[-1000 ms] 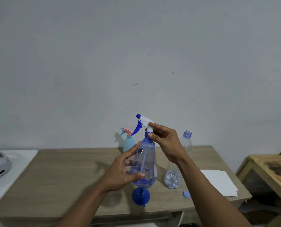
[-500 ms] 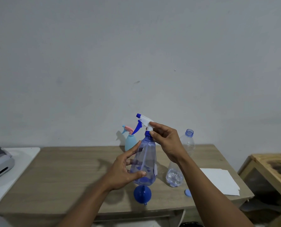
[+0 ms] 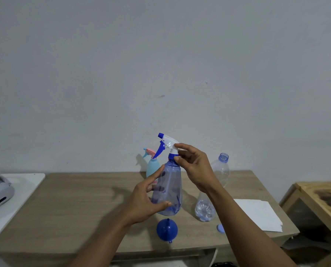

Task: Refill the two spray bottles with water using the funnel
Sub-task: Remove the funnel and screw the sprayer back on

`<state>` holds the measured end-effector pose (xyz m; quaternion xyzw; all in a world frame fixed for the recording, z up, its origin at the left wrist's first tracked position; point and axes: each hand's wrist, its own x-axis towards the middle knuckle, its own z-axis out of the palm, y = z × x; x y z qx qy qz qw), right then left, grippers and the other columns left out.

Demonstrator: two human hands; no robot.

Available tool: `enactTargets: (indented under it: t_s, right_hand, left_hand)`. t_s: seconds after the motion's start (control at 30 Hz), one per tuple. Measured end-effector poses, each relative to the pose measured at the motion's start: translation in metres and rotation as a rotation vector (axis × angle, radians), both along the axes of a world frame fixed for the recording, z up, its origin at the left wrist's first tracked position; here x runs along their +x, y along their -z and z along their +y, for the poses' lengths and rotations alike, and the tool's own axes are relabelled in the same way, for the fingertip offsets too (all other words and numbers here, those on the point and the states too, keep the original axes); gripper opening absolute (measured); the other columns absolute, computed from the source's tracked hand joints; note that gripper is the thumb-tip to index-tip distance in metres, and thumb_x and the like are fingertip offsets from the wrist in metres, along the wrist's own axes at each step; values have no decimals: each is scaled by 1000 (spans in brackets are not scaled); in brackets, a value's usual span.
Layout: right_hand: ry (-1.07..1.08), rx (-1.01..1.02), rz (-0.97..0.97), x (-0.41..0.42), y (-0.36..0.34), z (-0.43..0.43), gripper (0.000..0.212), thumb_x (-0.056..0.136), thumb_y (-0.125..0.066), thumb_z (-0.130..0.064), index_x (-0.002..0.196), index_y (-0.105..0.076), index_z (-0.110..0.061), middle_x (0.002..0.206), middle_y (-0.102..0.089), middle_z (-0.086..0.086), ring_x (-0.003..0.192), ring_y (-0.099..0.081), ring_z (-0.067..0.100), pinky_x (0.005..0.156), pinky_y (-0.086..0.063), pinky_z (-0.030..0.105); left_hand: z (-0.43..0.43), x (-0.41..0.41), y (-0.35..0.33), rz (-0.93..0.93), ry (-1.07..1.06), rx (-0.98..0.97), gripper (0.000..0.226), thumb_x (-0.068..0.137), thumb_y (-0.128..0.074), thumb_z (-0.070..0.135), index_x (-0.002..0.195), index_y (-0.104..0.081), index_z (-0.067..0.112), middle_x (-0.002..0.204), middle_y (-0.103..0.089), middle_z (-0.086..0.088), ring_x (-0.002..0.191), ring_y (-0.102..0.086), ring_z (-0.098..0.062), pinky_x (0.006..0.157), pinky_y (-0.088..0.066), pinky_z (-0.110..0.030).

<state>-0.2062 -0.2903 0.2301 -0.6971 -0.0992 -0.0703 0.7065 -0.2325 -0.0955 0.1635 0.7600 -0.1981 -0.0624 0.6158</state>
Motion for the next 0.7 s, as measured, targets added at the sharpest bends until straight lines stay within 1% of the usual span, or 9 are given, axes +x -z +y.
enactTargets:
  t_s: [0.1, 0.2, 0.27, 0.33, 0.4, 0.47, 0.53, 0.63, 0.7]
  right_hand:
    - [92, 99, 44, 4, 4, 5, 45, 91, -71, -9, 124, -41, -19, 108, -73, 15, 97, -74, 24, 74, -60, 29]
    - [70, 161, 141, 13, 8, 10, 63, 80, -78, -31, 133, -45, -25, 108, -75, 15, 105, -72, 29, 87, -60, 41]
    - [-7, 147, 190, 19, 13, 14, 40, 87, -71, -35, 125, -60, -24, 108, -77, 7, 111, -70, 26, 83, -60, 37]
    - [-44, 177, 214, 23, 17, 16, 24, 99, -58, -28, 121, -65, -23, 108, -77, 2, 111, -71, 19, 80, -58, 29]
    - [-39, 185, 224, 29, 23, 14, 28, 103, -51, -25, 128, -62, -18, 118, -74, 6, 110, -71, 19, 87, -54, 32]
    - [-25, 128, 231, 32, 28, 9, 30, 104, -50, -22, 131, -60, -13, 123, -72, 11, 108, -72, 28, 93, -51, 38]
    - [-40, 49, 239, 35, 36, 4, 30, 104, -52, -21, 131, -60, -13, 119, -73, 10, 97, -74, 34, 95, -53, 44]
    - [-24, -118, 223, 36, 46, 0, 30, 103, -54, -31, 130, -60, -20, 116, -75, 0, 73, -69, 29, 89, -56, 49]
    - [-10, -174, 232, 38, 53, 1, 33, 103, -52, -38, 130, -61, -23, 115, -75, -3, 66, -67, 27, 82, -57, 46]
  left_hand:
    - [3, 5, -1, 51, 64, -42, 102, 68, -92, 22, 144, -33, 58, 149, -43, 18, 126, -57, -19, 86, -61, -44]
    - [3, 8, 5, 87, 170, -62, 100, 74, -89, 14, 147, -33, 53, 151, -42, 16, 130, -55, -20, 91, -59, -46]
    - [0, 10, 12, 105, 198, -52, 99, 75, -87, 12, 148, -33, 52, 152, -40, 18, 132, -53, -15, 94, -58, -44]
    - [-2, 12, 20, 115, 187, -62, 98, 75, -87, 12, 147, -34, 52, 151, -40, 23, 132, -52, -12, 94, -58, -43]
    - [0, 14, 28, 138, 130, -81, 95, 72, -90, 19, 143, -37, 54, 149, -41, 28, 131, -52, -9, 94, -57, -41]
    - [12, 20, 44, 150, -16, -70, 91, 66, -91, 34, 138, -40, 56, 142, -47, 31, 128, -51, -4, 97, -53, -35]
    - [30, 27, 67, 127, -232, 14, 87, 70, -89, 34, 142, -42, 44, 140, -53, 23, 128, -51, -5, 100, -46, -30]
    - [60, 38, 110, 151, -474, 256, 82, 78, -84, 29, 148, -42, 19, 145, -53, -3, 133, -49, -20, 106, -39, -30]
    - [82, 43, 138, 204, -494, 494, 89, 78, -79, 48, 151, -38, 17, 152, -46, -8, 139, -43, -23, 112, -35, -33]
